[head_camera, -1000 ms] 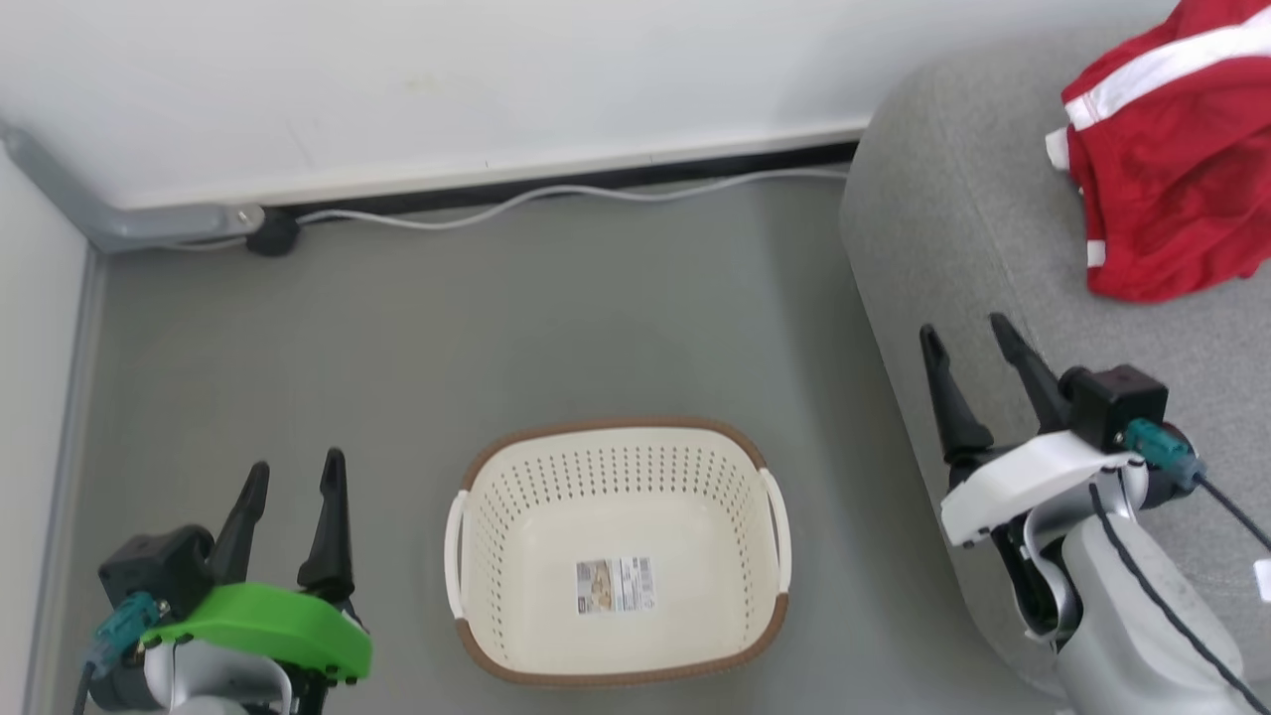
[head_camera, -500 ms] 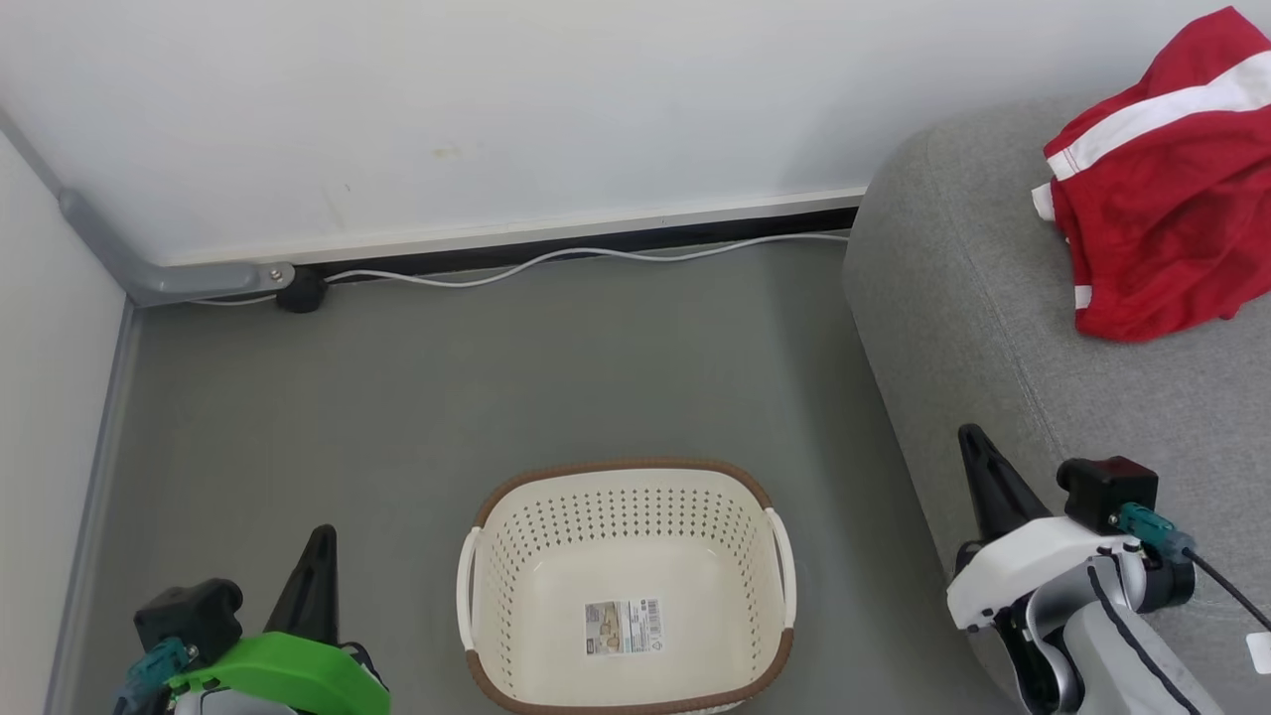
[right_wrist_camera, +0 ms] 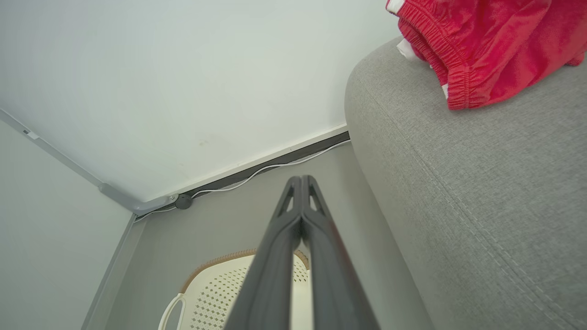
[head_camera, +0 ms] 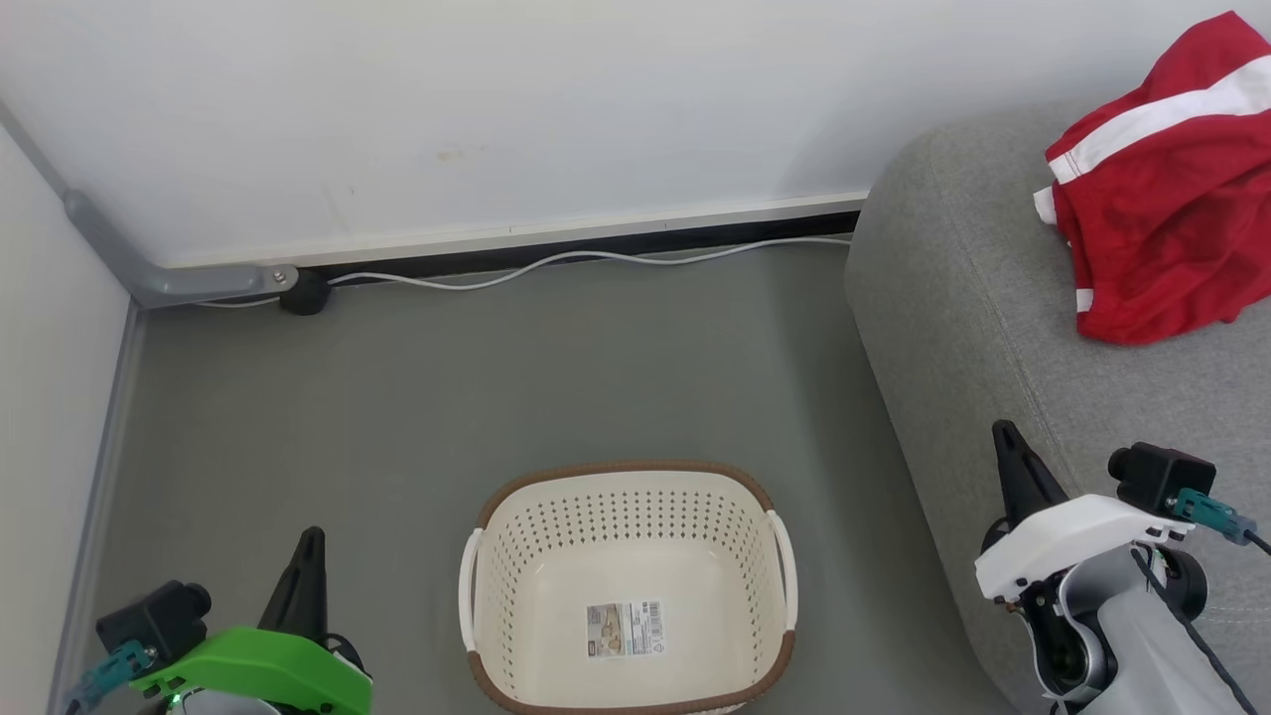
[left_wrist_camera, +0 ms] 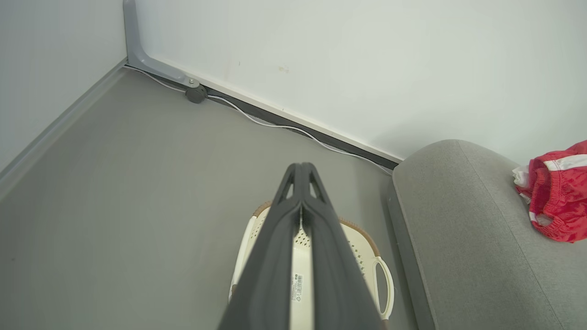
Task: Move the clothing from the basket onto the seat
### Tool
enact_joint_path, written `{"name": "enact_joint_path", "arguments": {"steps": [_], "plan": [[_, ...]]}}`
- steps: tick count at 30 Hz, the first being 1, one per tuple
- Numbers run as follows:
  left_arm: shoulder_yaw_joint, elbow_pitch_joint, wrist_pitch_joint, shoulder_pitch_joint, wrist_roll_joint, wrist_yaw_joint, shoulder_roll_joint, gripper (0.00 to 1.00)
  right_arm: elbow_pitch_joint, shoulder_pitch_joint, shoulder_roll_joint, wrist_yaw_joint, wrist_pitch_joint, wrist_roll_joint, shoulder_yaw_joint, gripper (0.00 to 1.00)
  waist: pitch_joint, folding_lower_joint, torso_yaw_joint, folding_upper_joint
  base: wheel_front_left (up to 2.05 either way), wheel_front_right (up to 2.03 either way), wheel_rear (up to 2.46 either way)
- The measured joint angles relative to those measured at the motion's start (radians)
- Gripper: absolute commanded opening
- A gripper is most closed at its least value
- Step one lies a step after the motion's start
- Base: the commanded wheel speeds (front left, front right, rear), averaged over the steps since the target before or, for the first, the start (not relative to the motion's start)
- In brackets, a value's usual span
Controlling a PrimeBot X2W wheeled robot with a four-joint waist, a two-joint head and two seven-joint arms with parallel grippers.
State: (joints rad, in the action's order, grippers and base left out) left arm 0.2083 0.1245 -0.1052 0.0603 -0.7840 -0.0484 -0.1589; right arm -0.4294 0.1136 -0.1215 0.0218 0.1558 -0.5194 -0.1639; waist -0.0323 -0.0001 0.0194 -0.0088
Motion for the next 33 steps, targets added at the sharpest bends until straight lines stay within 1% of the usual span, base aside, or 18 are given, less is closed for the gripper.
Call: {"name": "enact_joint_path", "arguments": {"steps": [12,16,25,31,33], "plan": [[-0.035,0.015,0.031,-0.001,-0.099,0.021,0.016,0.00,0.005,0.000,0.012,0.013,-0.043,-0.139,0.047,0.00,0.004,0.0000,-0.002,0.0000,0.00,0.00,0.00],[-0.047,0.022,0.038,-0.003,-0.147,0.028,0.019,0.00,0.014,0.000,0.015,0.014,-0.062,-0.188,0.064,0.00,0.005,0.0000,-0.003,0.0000,0.00,0.00,0.00],[-0.078,0.036,0.062,-0.009,-0.251,0.044,0.028,0.00,0.031,0.000,0.026,0.030,-0.096,-0.317,0.101,0.00,0.009,0.0001,-0.005,0.0001,0.00,0.00,0.00],[-0.097,0.046,0.078,-0.021,-0.310,0.058,0.039,0.00,0.040,0.000,0.030,0.031,-0.117,-0.396,0.123,0.00,0.011,0.0000,-0.006,0.0000,0.00,0.00,0.00],[-0.103,0.051,0.080,-0.023,-0.328,0.058,0.040,0.00,0.044,0.000,0.030,0.040,-0.122,-0.421,0.130,0.00,0.012,0.0001,-0.007,0.0000,0.00,0.00,0.00]]}}
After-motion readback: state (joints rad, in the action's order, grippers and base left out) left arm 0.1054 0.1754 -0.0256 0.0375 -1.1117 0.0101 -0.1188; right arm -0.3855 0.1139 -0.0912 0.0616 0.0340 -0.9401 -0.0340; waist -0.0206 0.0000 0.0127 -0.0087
